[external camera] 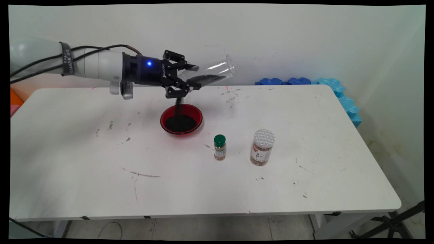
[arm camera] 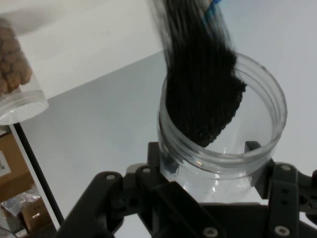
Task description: Pour the black seasoning powder in the red bowl
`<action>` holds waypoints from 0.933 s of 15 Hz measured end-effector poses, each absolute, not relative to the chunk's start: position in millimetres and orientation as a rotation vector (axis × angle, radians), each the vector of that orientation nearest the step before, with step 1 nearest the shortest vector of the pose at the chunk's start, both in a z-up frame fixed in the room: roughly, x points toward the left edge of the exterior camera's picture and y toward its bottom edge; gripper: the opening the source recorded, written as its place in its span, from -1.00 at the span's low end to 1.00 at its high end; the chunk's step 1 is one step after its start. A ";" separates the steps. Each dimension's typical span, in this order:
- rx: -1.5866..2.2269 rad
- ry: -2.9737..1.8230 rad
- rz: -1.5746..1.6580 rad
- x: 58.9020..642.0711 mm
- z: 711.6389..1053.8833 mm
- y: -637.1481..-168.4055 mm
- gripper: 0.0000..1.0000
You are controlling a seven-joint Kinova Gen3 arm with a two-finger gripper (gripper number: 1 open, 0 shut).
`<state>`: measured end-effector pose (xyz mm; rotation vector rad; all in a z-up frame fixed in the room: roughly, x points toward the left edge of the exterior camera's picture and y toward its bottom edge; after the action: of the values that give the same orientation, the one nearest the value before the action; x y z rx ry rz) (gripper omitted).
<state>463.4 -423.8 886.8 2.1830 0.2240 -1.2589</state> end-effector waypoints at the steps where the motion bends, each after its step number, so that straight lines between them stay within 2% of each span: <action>1: 2.182 0.226 -1.260 463.6 886.7 -423.8 -1.00; 14: 2.152 0.279 -1.294 464.4 883.8 -424.8 -1.00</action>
<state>464.4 -424.8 883.8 2.1520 0.2785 -1.2938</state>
